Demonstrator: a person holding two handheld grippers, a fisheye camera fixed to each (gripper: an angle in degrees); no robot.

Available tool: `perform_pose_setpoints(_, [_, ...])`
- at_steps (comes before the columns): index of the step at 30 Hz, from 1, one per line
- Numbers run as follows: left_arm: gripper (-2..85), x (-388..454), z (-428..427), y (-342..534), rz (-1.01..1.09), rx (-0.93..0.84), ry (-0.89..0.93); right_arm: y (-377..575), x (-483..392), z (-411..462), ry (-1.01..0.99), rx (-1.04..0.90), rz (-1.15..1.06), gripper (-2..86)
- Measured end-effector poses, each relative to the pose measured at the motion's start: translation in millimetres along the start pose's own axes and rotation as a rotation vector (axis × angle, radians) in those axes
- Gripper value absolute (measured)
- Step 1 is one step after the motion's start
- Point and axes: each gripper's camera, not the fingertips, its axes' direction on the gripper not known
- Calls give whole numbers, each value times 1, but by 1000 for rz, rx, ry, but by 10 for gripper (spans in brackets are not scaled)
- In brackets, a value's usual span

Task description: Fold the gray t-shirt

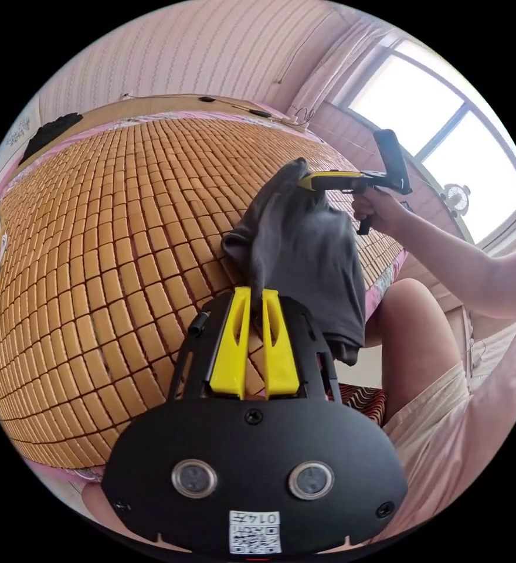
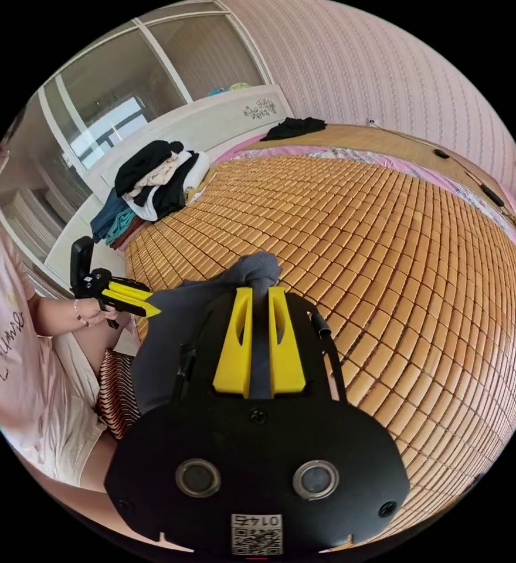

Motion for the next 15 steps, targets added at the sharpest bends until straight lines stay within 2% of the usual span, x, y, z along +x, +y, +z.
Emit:
perform_pose_setpoints(7, [25, 77, -57, 20, 311, 150, 5, 89, -56, -117, 46, 281, 35, 40])
perform_pose_setpoints(13, [19, 172, -77, 11, 605, 213, 83, 168, -99, -212, 234, 399, 95, 41])
perform_pose_setpoints(15, [17, 210, -67, -5, 696, 224, 177, 195, -107, -255, 328, 427, 136, 41])
